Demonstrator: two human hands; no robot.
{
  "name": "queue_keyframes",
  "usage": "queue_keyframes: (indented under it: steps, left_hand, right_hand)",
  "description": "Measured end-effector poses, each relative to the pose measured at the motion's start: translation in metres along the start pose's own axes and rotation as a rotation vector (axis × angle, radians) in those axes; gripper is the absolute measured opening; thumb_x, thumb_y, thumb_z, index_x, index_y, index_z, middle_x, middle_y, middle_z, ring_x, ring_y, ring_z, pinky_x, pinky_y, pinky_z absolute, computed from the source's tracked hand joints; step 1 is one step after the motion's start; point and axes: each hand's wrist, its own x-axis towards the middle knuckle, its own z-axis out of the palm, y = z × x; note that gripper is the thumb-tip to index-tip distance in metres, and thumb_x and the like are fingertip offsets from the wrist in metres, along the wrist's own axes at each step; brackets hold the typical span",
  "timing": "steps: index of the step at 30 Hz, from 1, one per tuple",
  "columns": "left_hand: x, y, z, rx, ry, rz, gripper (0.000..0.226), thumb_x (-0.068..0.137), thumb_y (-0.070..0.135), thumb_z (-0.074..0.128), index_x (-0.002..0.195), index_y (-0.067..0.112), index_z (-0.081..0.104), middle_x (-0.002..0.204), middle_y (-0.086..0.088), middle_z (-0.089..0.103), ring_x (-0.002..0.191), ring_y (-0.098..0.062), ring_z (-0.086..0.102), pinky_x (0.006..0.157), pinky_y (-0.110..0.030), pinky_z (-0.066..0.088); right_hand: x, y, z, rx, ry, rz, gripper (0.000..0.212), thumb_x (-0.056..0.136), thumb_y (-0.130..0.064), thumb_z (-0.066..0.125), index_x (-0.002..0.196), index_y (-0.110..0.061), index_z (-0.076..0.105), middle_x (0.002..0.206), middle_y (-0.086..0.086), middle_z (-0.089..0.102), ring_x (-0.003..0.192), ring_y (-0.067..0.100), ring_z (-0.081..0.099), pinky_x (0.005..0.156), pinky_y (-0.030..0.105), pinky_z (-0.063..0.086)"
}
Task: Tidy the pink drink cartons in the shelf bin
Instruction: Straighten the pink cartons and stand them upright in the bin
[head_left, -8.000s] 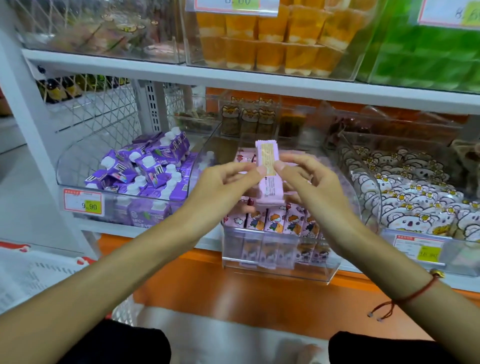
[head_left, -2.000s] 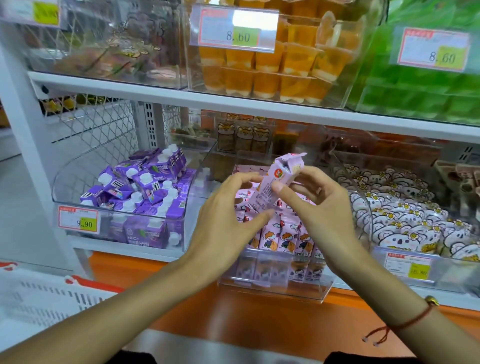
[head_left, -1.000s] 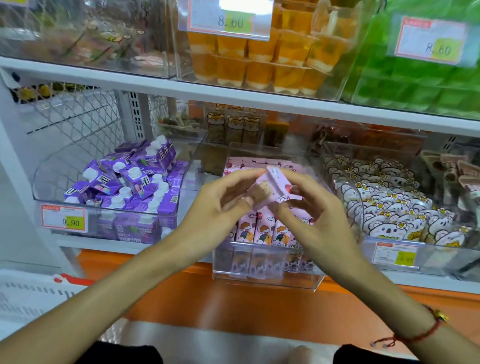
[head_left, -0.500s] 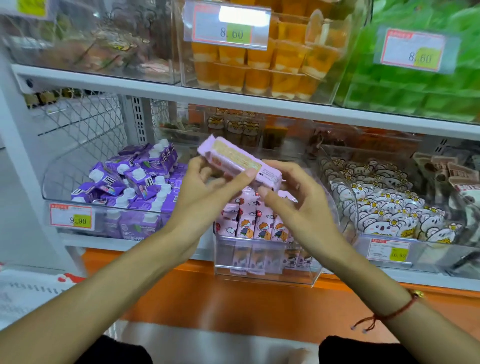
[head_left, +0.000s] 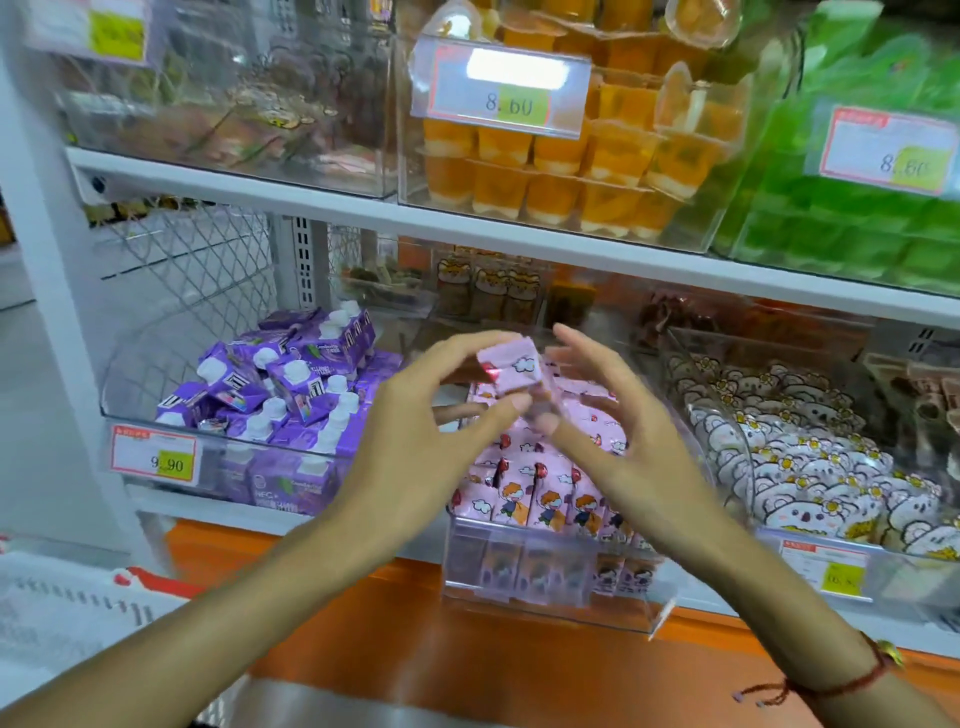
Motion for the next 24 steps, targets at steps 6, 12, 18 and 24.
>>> queue_keyframes:
  steps: [6,12,18,24]
  left_hand:
    - [-0.003,-0.007,-0.002,0.086,0.035,0.021,0.044,0.084,0.019,0.072,0.122,0.035,0.059,0.116,0.018,0.063,0.112,0.001,0.057,0.088,-0.019,0.051]
    - [-0.006,-0.03,-0.009,0.279,-0.005,-0.258,0.042,0.095,0.02,0.056,0.134,0.028,0.043,0.132,0.012,0.048,0.122,-0.002,0.045,0.106,-0.037,0.04]
    - [-0.021,-0.045,-0.007,0.196,-0.196,-0.402,0.042,0.099,0.038,0.04,0.141,0.034,0.041,0.139,0.014,0.05,0.12,-0.007,0.053,0.106,-0.031,0.039]
    - [-0.022,-0.048,-0.008,0.264,-0.189,-0.351,0.04,0.1,0.041,0.038,0.14,0.044,0.039,0.139,0.016,0.051,0.123,-0.007,0.052,0.105,-0.029,0.037]
  right_hand:
    - [0.013,0.0,0.012,-0.265,0.186,-0.211,0.033,0.089,-0.023,0.065,0.117,-0.028,0.049,0.109,-0.017,0.06,0.103,0.006,0.057,0.087,0.026,0.046]
    - [0.057,0.019,0.004,-0.01,0.307,0.045,0.045,0.09,-0.016,0.065,0.12,-0.011,0.032,0.086,-0.009,0.06,0.088,0.01,0.067,0.086,0.035,0.054]
    - [0.093,0.043,0.033,-0.107,0.199,0.116,0.041,0.089,-0.009,0.065,0.115,-0.015,0.034,0.082,0.001,0.063,0.074,0.01,0.066,0.059,0.012,0.051]
    - [0.102,0.064,0.041,-0.054,0.052,0.142,0.039,0.088,-0.001,0.064,0.112,-0.019,0.039,0.083,-0.009,0.061,0.063,-0.009,0.063,0.053,0.008,0.047]
